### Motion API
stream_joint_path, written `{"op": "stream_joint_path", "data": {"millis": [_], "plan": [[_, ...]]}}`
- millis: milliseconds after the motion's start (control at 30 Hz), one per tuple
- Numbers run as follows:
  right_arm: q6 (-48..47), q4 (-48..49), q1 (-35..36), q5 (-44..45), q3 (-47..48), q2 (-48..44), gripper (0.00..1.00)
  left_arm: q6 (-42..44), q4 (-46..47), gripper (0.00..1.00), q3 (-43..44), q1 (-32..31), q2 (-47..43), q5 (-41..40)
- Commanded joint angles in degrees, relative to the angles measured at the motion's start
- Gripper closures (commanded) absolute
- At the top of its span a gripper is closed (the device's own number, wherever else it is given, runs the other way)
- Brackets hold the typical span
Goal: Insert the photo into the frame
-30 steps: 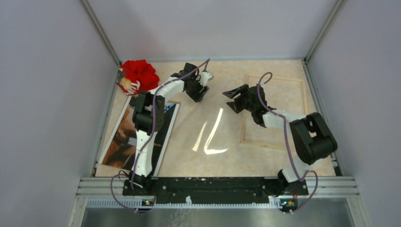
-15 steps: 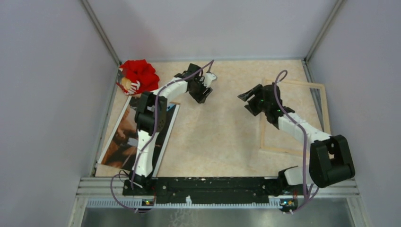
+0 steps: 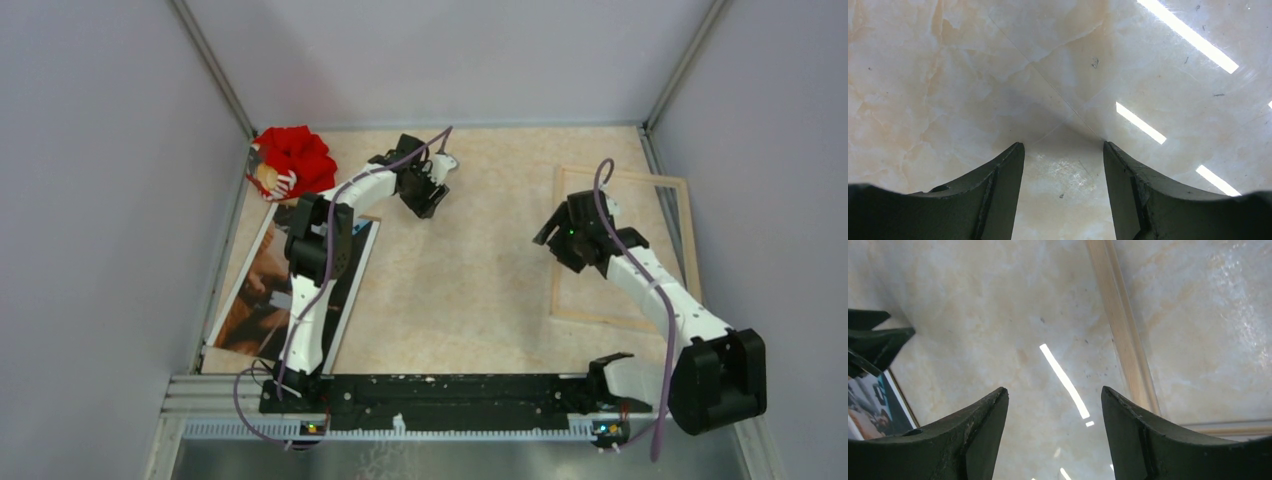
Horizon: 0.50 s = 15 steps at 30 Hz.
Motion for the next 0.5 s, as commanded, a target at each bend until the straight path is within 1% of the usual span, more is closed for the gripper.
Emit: {"op": "stream_joint_path", "data": {"millis": [0, 233, 367, 467], "plan": [[-0.98, -6.75, 3.17, 1.2, -1.3, -2.82, 0.31, -1.46, -8.18, 0.35, -3.41, -0.97, 5.65, 3.12], [3.46, -12.77, 15.54, 7.61, -2.88, -1.8, 0.31, -0.97, -9.16, 0.35, -3.03, -0.56, 4.59, 2.28], [4.51, -11.22, 17.09, 9.31, -3.89, -1.45, 0.3, -0.97, -10.58, 0.34, -1.79, 1.73, 1.51, 2.66], [3.91, -9.71, 17.22, 10.53, -3.69, 1.77, 0.3, -0.94, -11.19, 0.33, -2.11, 3.45, -1.89, 2.23]]}}
